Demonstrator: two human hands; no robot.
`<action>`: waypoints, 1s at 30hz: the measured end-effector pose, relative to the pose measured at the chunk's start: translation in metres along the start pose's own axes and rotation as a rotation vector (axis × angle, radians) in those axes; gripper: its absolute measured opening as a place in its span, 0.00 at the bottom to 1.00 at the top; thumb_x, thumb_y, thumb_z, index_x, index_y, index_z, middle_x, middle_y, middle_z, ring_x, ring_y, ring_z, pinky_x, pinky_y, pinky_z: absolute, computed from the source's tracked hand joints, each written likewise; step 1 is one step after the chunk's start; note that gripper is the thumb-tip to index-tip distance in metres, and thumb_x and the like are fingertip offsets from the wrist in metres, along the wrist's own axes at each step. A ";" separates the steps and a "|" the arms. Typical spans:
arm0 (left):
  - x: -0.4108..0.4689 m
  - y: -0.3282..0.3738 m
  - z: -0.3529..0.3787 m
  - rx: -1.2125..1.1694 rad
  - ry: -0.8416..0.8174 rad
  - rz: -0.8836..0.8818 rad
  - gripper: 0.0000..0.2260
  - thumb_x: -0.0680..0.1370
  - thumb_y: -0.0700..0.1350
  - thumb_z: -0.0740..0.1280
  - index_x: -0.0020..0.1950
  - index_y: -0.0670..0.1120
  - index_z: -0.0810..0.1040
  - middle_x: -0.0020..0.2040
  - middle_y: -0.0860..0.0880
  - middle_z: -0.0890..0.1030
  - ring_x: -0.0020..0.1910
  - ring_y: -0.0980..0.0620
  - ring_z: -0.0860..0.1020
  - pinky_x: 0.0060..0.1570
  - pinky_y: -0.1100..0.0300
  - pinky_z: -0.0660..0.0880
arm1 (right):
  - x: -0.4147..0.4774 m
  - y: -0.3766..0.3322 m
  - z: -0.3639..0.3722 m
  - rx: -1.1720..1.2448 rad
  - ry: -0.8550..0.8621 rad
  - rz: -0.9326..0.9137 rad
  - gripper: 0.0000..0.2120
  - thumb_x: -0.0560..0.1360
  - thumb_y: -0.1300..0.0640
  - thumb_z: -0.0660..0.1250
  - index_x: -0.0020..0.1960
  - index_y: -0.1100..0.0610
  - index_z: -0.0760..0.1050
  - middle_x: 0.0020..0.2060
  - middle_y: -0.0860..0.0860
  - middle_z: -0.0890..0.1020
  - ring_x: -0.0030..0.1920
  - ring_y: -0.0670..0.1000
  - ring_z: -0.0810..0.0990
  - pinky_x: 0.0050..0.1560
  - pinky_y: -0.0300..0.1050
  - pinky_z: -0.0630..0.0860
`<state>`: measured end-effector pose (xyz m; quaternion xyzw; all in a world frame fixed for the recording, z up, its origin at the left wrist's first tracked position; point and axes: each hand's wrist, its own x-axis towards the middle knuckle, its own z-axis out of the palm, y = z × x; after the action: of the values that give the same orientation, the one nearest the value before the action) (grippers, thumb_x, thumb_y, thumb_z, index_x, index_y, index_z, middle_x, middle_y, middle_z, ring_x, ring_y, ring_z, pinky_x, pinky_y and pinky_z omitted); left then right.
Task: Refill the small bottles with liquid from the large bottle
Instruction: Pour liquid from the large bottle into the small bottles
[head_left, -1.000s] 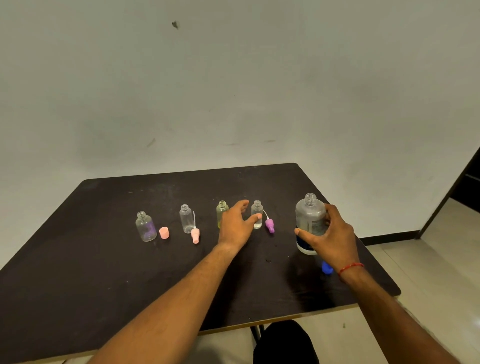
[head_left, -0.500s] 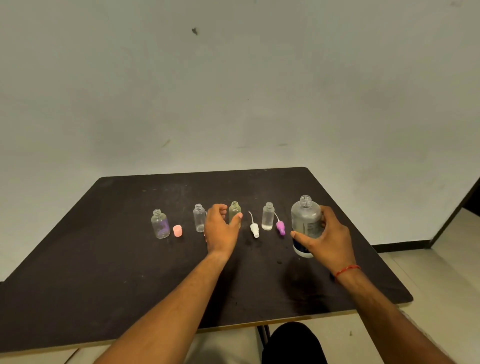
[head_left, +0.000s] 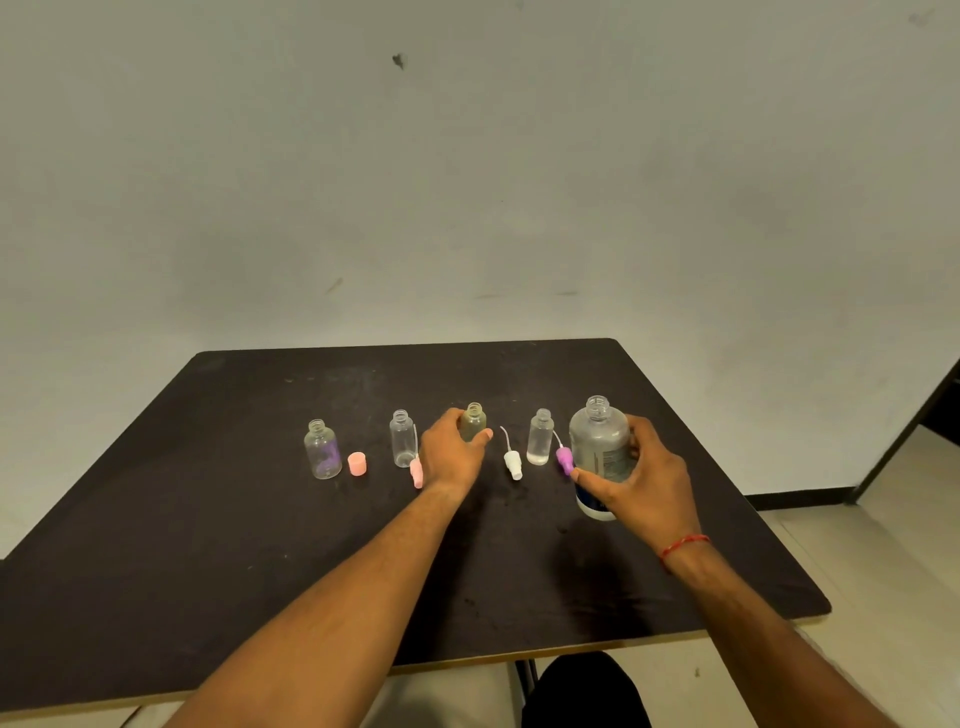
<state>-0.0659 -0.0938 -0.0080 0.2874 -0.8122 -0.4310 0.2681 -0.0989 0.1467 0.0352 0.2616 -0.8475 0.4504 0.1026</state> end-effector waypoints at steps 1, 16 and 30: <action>-0.002 0.001 -0.002 -0.009 0.006 0.009 0.11 0.76 0.48 0.75 0.55 0.46 0.80 0.48 0.53 0.81 0.49 0.53 0.79 0.50 0.61 0.73 | 0.000 -0.001 0.001 0.002 0.000 -0.003 0.35 0.62 0.44 0.81 0.63 0.45 0.68 0.52 0.41 0.77 0.50 0.45 0.78 0.49 0.30 0.73; -0.040 0.033 -0.040 -0.095 -0.046 0.311 0.17 0.74 0.52 0.76 0.62 0.52 0.82 0.51 0.59 0.80 0.50 0.60 0.79 0.51 0.67 0.75 | 0.011 -0.027 0.002 -0.194 -0.092 -0.164 0.35 0.63 0.40 0.77 0.66 0.43 0.68 0.56 0.44 0.80 0.53 0.47 0.79 0.55 0.50 0.80; -0.061 0.040 -0.053 -0.059 -0.123 0.407 0.20 0.75 0.55 0.75 0.65 0.53 0.80 0.54 0.54 0.82 0.53 0.56 0.79 0.56 0.57 0.79 | 0.020 -0.035 -0.017 -0.586 -0.119 -0.231 0.38 0.67 0.36 0.73 0.72 0.42 0.63 0.59 0.49 0.76 0.61 0.52 0.73 0.58 0.56 0.73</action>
<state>0.0029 -0.0617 0.0402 0.0827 -0.8554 -0.4083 0.3077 -0.0982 0.1377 0.0785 0.3415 -0.9102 0.1566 0.1742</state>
